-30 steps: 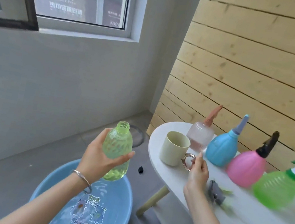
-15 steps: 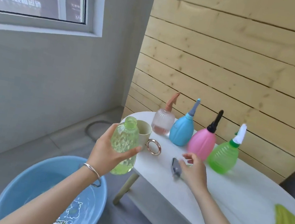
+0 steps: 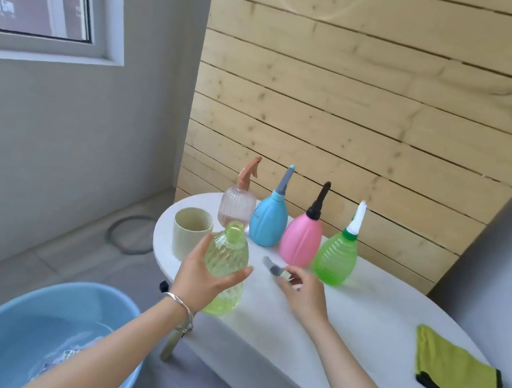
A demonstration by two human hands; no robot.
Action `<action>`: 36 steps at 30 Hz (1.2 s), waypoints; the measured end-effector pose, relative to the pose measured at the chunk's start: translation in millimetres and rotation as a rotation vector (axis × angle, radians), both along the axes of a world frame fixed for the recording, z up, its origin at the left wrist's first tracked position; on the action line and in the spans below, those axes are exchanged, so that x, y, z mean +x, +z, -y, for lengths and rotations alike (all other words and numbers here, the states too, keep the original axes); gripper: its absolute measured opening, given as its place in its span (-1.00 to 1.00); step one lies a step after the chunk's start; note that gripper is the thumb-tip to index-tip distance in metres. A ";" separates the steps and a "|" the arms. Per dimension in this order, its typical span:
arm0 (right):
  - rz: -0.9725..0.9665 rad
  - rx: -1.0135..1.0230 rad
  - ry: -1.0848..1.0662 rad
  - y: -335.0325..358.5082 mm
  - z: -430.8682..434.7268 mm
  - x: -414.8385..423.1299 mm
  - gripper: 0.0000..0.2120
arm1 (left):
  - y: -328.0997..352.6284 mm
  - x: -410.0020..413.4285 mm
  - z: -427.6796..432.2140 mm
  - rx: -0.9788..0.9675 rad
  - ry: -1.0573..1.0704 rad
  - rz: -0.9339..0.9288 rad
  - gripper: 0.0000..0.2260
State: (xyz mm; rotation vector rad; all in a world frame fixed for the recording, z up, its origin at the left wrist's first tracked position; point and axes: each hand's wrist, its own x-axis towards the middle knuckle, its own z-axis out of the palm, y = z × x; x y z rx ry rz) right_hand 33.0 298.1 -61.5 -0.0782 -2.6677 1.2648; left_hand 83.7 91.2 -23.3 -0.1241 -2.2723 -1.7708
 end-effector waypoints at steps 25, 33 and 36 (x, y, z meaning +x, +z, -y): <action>-0.517 -1.204 0.237 190.8 4.3 34.7 -0.87 | -44.8 -37.1 -72.9 0.009 -0.147 -0.019 -0.44; -0.543 -1.178 0.260 196.1 9.3 36.4 -0.86 | -46.2 -37.8 -71.5 -0.009 -0.156 -0.007 -0.41; -0.529 -1.126 0.250 194.5 9.0 36.8 -0.86 | -46.1 -37.6 -71.7 -0.004 -0.158 -0.001 -0.41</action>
